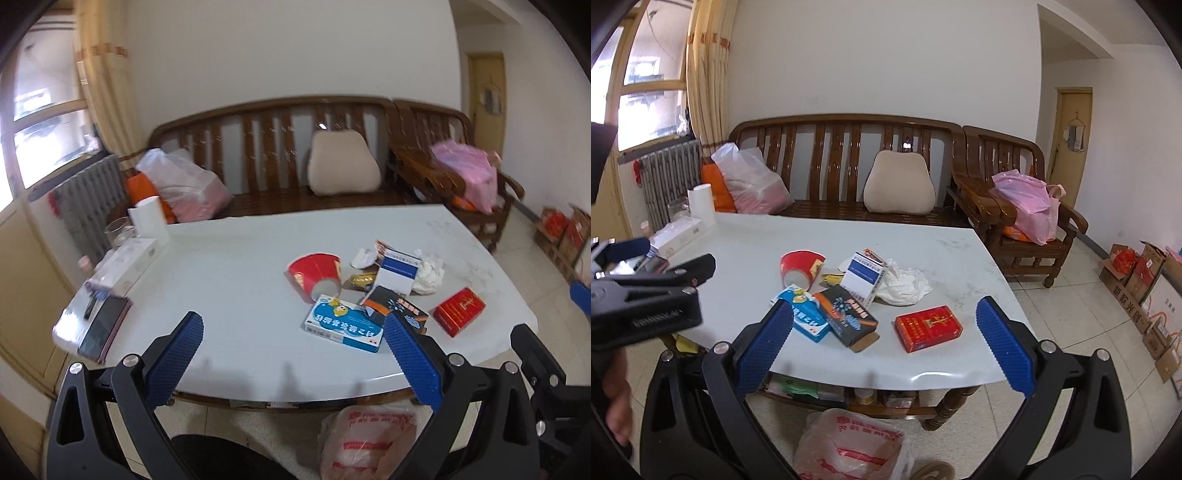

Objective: Collect trash
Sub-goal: 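Grasp the red paper cup with the left tool while the right tool grasps the red cigarette box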

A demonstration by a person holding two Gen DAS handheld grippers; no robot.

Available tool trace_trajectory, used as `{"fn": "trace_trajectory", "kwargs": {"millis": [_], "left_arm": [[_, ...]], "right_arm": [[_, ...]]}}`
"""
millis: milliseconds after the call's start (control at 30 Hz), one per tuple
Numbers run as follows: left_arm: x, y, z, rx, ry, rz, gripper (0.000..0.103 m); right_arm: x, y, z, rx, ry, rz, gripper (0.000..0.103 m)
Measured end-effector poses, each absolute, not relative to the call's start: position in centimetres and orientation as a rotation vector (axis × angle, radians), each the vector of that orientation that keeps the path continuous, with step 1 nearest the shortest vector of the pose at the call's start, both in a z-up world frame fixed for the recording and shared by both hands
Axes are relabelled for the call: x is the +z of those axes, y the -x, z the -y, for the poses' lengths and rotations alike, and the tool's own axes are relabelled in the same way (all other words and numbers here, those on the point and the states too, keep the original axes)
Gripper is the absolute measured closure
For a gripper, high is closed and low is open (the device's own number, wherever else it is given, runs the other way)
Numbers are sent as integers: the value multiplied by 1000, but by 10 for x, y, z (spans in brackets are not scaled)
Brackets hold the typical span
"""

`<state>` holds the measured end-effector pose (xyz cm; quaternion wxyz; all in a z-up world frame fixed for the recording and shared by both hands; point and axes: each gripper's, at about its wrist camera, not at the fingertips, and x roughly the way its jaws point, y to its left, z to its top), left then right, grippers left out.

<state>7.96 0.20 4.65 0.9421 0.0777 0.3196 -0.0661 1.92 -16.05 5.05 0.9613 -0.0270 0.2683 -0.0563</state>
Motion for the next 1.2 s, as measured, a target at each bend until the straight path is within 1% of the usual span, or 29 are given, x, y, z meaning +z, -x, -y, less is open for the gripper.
{"fn": "trace_trajectory", "kwargs": {"millis": [200, 533, 667, 733, 867, 1067, 1200], "left_arm": [[48, -127, 12, -188, -264, -735, 7], [31, -207, 33, -285, -246, -964, 7], [16, -235, 42, -267, -246, -1058, 7], [8, -246, 46, -254, -255, -1094, 7], [-6, -265, 54, -232, -277, -1147, 7], [-23, -292, 62, -207, -253, -1213, 7], [-35, -308, 71, -190, -268, -1251, 7]], "right_arm": [[59, -55, 184, -50, 108, -641, 6], [64, -112, 222, 57, 132, -819, 6], [51, -135, 234, 132, 160, -917, 6], [40, -147, 239, 192, 177, -987, 6], [25, -163, 248, 263, 232, -1070, 6], [14, -181, 252, 397, 290, -1125, 6], [5, -183, 242, 593, 402, -1126, 6]]}}
